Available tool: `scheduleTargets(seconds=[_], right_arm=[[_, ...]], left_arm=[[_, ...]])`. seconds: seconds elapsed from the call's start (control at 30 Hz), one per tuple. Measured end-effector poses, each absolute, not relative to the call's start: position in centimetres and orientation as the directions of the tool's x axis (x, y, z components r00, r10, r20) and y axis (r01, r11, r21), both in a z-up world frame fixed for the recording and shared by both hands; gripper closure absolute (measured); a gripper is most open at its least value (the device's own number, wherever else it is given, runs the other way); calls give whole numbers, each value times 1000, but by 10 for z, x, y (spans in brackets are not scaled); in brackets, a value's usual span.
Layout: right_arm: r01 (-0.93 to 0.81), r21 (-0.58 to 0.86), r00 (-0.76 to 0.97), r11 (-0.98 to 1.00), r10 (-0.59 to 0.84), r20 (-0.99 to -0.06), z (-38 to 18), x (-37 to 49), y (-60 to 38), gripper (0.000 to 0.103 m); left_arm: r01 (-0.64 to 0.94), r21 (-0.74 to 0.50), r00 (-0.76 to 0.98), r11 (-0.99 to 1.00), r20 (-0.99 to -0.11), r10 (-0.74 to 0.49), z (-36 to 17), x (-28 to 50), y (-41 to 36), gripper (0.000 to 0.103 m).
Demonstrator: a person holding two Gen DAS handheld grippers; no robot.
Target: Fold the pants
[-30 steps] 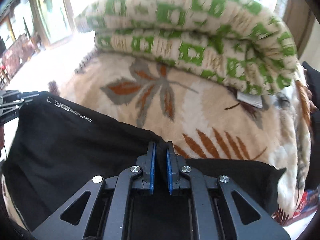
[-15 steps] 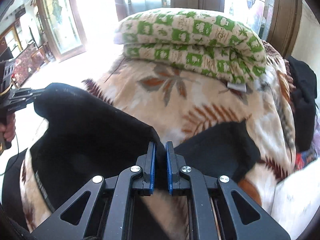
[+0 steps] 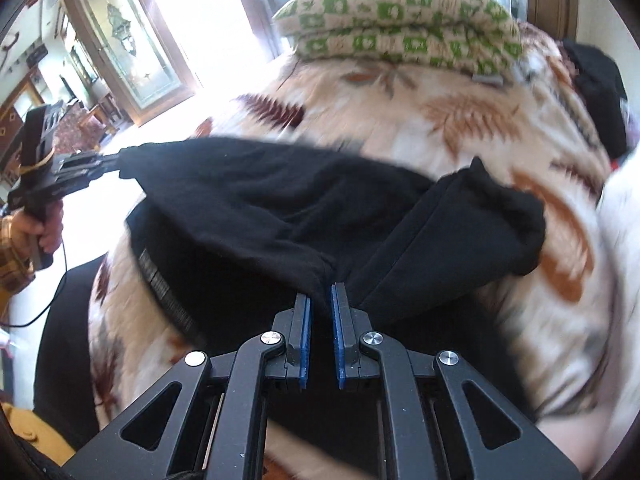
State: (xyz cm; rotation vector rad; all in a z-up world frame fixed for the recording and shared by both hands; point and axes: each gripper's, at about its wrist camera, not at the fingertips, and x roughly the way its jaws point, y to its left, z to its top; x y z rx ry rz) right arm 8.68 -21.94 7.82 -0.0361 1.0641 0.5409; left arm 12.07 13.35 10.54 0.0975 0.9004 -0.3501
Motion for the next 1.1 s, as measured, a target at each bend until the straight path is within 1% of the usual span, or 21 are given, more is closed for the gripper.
scheduleTargets(seconds=[0.1, 0.3, 0.47, 0.6, 0.67, 0.77, 0.9, 0.97, 1.03, 1.07, 1.1], right_arm=[[-416, 262, 344, 871, 418, -841, 65, 63, -212, 94], [-381, 306, 323, 873, 435, -840, 58, 34, -206, 94], [-355, 305, 298, 884, 416, -859, 40, 16, -201, 94], [-350, 326, 312, 878, 437, -844, 47, 10, -202, 94], [-350, 329, 302, 877, 438, -846, 44, 7, -200, 94], [-342, 301, 281, 890, 402, -871, 27, 7, -198, 94], [-321, 315, 247, 893, 400, -883, 13, 6, -201, 92], [-310, 323, 248, 894, 404, -881, 17, 8, -202, 88], [-290, 333, 277, 897, 412, -868, 27, 11, -206, 79], [-276, 341, 300, 899, 417, -858, 35, 13, -209, 79], [-263, 347, 321, 900, 420, -849, 41, 14, -212, 78]], left_arm=[[353, -66, 557, 933, -787, -266, 102, 105, 140, 88], [422, 21, 494, 906, -843, -211, 76, 86, 136, 88], [421, 12, 475, 907, -854, -209, 65, 80, 141, 88], [435, 21, 468, 900, -859, -206, 68, 75, 141, 88], [426, 33, 432, 904, -885, -172, 59, 79, 144, 88], [376, 60, 393, 924, -914, -100, 39, 83, 155, 88], [305, -51, 408, 951, -895, -179, 50, 72, 173, 88], [281, -111, 449, 953, -863, -233, 66, 64, 176, 87], [278, -164, 478, 947, -831, -284, 83, 60, 173, 87], [287, -177, 483, 941, -822, -302, 88, 61, 168, 85], [300, -183, 484, 936, -817, -315, 93, 63, 161, 81]])
